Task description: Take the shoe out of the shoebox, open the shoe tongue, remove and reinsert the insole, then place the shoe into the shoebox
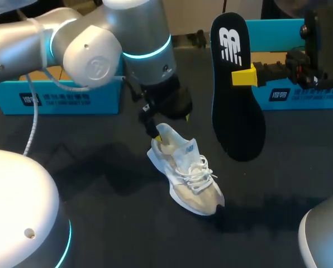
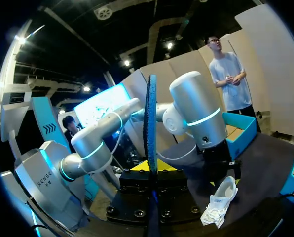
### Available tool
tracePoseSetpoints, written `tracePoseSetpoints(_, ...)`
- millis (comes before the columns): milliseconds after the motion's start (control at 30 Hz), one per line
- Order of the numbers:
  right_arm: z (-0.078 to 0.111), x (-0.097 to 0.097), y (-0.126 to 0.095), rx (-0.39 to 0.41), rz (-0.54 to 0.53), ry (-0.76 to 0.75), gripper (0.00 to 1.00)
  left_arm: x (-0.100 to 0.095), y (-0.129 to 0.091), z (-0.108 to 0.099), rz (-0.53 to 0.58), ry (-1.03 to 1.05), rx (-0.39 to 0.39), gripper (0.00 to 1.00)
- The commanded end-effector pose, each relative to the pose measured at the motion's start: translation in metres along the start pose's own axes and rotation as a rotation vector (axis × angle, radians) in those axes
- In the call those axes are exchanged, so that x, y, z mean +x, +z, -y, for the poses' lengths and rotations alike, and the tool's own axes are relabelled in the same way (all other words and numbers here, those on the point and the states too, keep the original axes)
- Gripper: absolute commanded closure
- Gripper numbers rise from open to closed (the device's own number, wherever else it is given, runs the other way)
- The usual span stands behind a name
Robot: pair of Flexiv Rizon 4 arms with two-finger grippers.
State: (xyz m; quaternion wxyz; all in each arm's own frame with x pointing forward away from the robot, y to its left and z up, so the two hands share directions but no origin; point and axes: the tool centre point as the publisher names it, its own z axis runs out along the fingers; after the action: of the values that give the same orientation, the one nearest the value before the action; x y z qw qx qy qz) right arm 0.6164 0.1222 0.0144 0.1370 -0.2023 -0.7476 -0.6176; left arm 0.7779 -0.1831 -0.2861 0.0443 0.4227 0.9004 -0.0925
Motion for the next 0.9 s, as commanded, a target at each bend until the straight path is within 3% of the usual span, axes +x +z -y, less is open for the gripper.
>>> tracePoseSetpoints(33, -0.002, -0.002, 0.003, 0.003, -0.003, 0.000, 1.00, -0.009, 0.020, 0.008, 0.013, 0.018, -0.009, 0.00)
tracePoseSetpoints(200, -0.002, -0.002, 0.003, 0.003, -0.003, 0.000, 1.00, -0.018, 0.039, 0.017, -0.004, 0.045, -0.009, 0.00)
tracePoseSetpoints(567, -0.002, -0.002, 0.003, 0.003, -0.003, 0.000, 1.00, -0.037, 0.060, 0.013, -0.024, 0.085, 0.020, 0.00)
tracePoseSetpoints(900, -0.002, -0.002, 0.003, 0.003, -0.003, 0.000, 1.00, -0.029, 0.074, 0.019, -0.050, 0.127, 0.049, 0.00)
